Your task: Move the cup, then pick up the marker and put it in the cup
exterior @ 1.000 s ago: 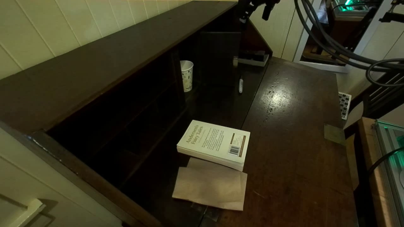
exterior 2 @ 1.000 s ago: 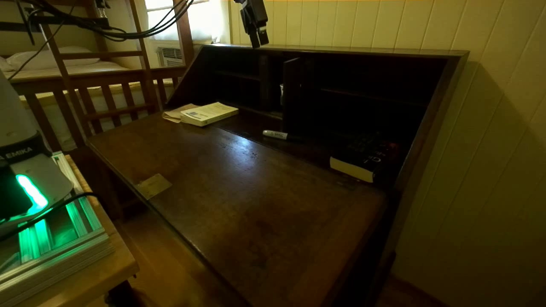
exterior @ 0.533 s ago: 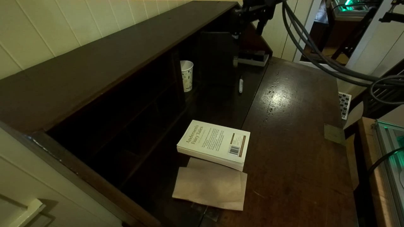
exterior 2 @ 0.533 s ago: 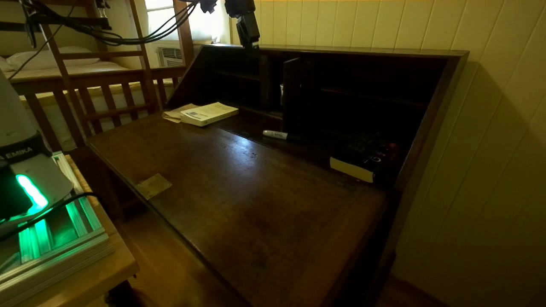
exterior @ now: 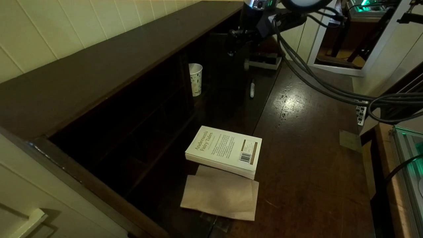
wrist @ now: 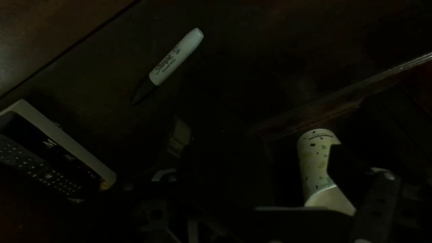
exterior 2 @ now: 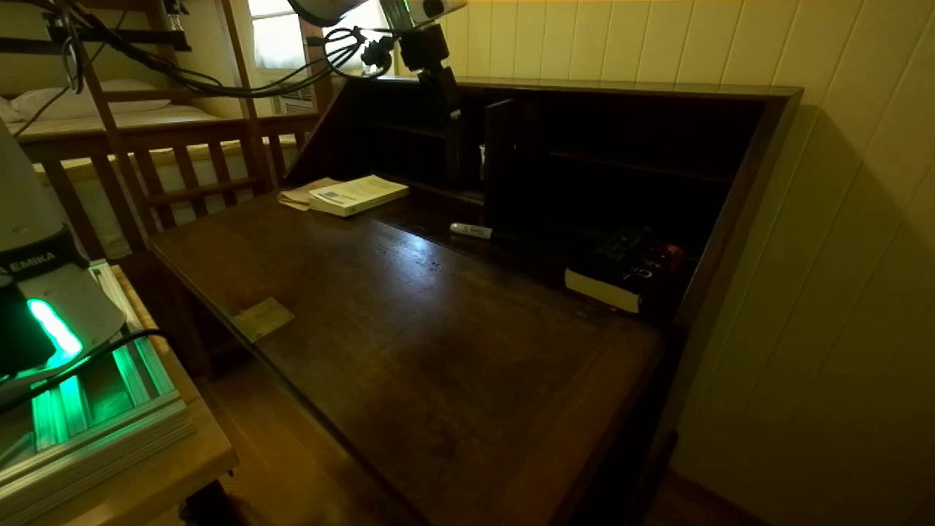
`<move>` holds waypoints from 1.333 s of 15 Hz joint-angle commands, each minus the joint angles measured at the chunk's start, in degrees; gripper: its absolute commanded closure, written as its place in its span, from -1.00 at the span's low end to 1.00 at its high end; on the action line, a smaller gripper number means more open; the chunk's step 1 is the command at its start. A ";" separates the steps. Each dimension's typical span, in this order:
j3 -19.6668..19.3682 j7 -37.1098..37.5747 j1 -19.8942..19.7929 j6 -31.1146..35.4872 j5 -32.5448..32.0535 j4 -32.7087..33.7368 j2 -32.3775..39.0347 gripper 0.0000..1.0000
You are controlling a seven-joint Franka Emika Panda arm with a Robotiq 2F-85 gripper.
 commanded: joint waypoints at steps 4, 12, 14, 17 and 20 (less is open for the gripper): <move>-0.18 -0.01 -0.46 15.99 2.79 -0.35 6.36 -1.00; 2.07 -0.22 -1.10 24.48 6.31 1.64 11.76 -1.00; 2.00 0.22 -0.92 25.63 6.14 2.46 12.64 -1.00; 2.16 0.50 -1.27 27.05 6.43 4.19 14.43 -1.00; 1.94 1.07 -1.36 28.31 6.44 5.76 16.16 -1.00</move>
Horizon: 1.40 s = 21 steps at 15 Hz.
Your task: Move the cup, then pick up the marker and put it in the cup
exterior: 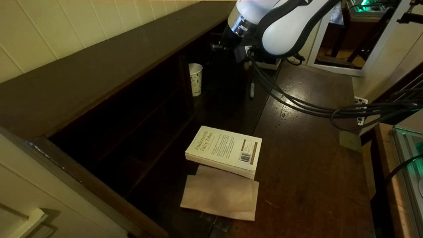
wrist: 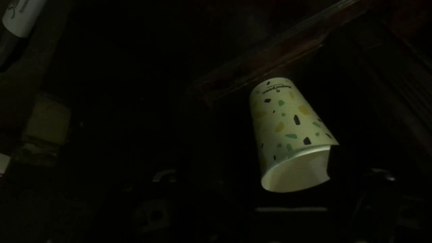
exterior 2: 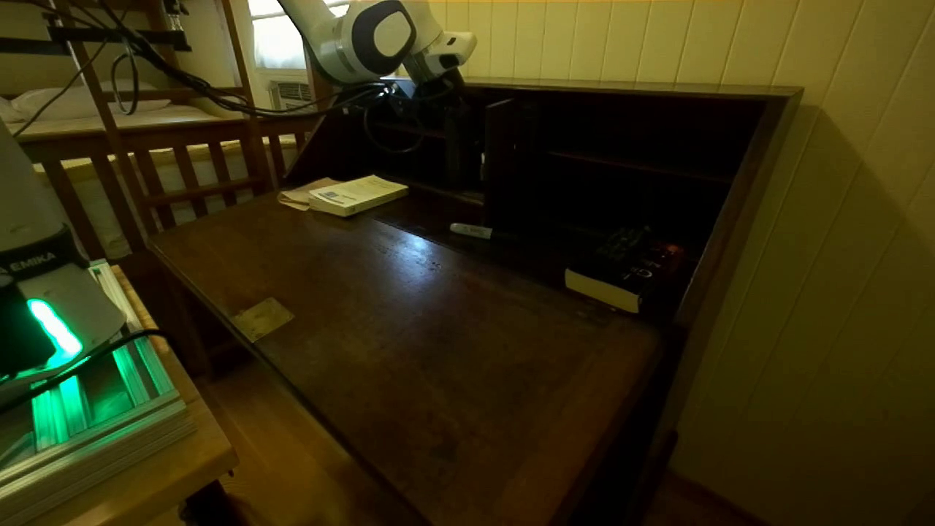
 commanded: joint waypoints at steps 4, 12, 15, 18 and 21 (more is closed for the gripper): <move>0.52 2.43 -0.80 3.72 1.66 4.61 5.15 -1.00; -0.30 6.90 0.09 6.84 1.80 8.77 9.57 -1.00; -0.50 8.08 0.44 7.67 1.64 10.17 11.12 -1.00; 0.12 9.29 0.08 7.96 1.92 11.29 12.18 -1.00; 0.32 10.71 0.00 7.84 1.83 12.07 12.83 -1.00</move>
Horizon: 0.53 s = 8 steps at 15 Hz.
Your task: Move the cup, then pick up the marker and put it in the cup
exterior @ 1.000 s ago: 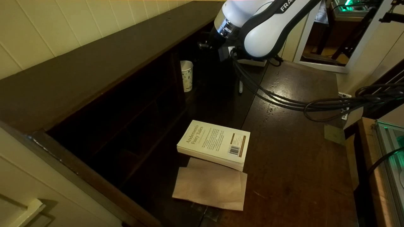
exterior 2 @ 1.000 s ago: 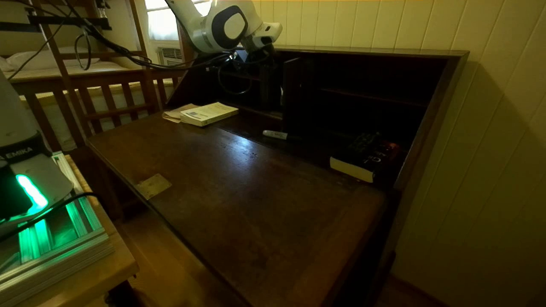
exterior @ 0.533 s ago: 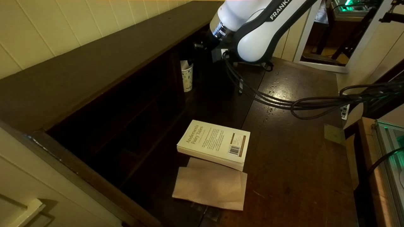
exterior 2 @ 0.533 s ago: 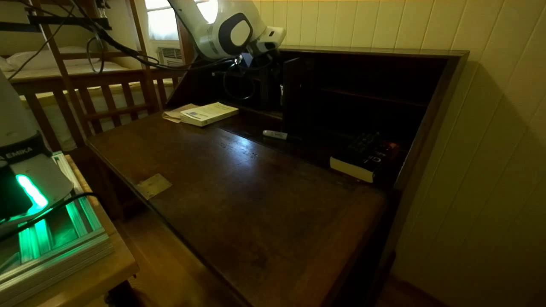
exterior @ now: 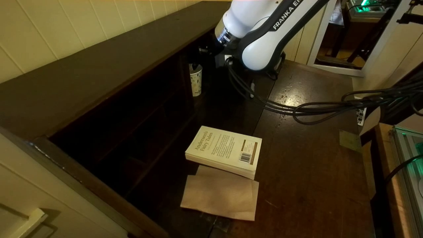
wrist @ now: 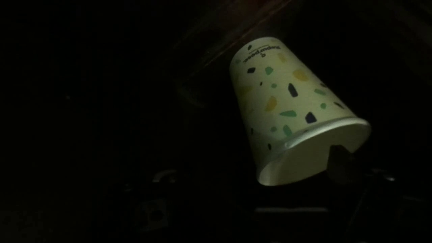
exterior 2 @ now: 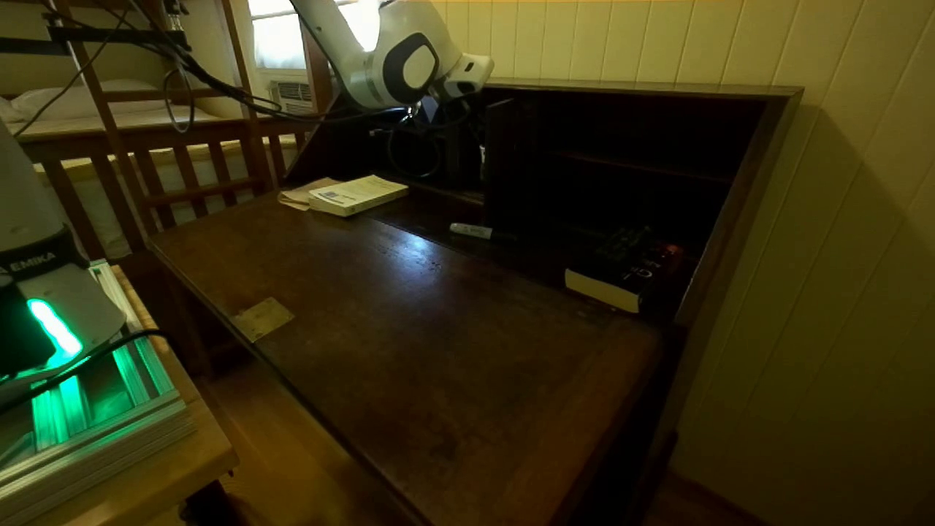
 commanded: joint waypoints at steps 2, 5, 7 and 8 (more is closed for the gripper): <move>0.35 2.27 0.09 1.18 1.33 2.68 2.32 -0.67; 0.36 3.06 0.02 1.21 1.13 3.03 2.65 -0.26; 0.43 3.22 -0.08 1.05 1.01 3.16 2.80 0.05; 0.82 3.22 -0.40 0.78 1.00 3.12 2.76 0.18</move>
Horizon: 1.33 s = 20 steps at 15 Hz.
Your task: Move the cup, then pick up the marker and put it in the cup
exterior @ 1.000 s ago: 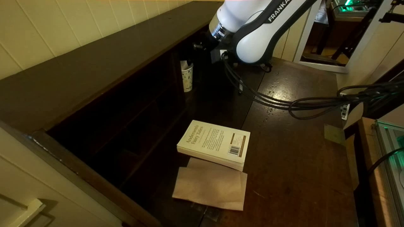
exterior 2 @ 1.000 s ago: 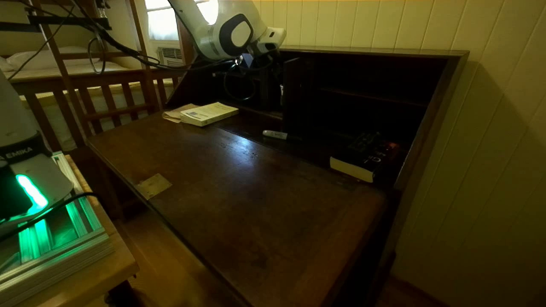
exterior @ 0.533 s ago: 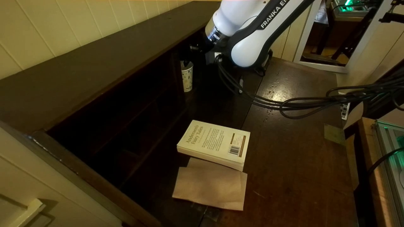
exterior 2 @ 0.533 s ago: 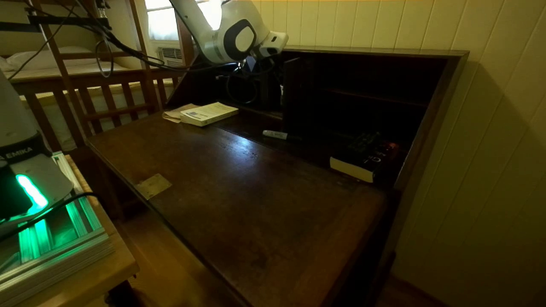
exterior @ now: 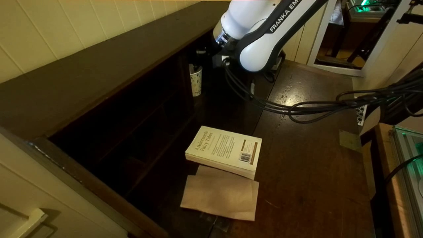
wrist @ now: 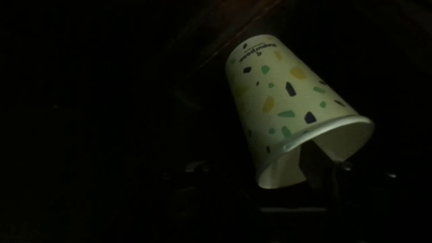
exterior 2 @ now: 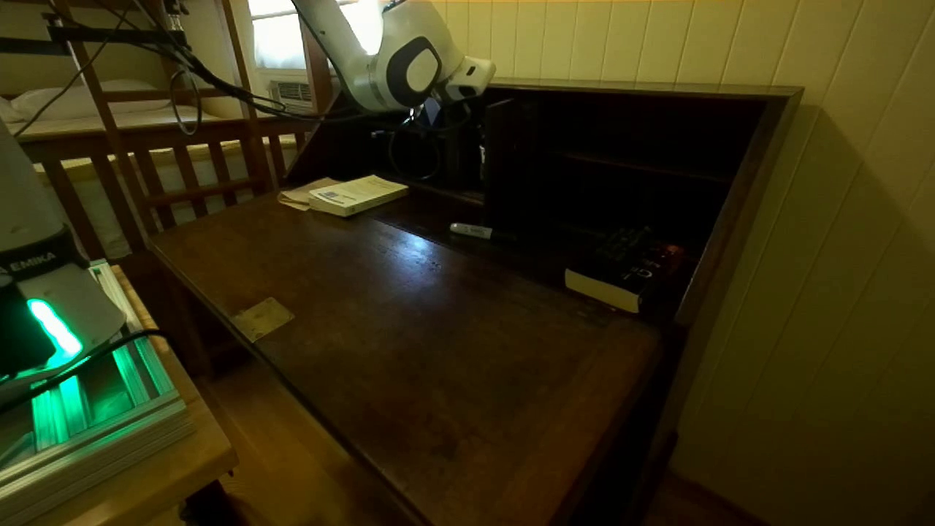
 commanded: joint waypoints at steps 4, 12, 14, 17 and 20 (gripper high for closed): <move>3.27 -9.72 -0.64 -1.29 14.67 1.03 0.41 0.74; 4.07 -15.57 -0.16 -10.14 25.71 -0.08 -2.57 0.99; 3.10 -15.77 0.45 -12.99 26.51 -0.67 -4.00 0.99; 0.39 -14.38 2.25 -17.22 25.96 -1.44 -5.72 0.99; -3.61 -12.71 5.37 -18.76 23.12 -2.84 -7.14 0.99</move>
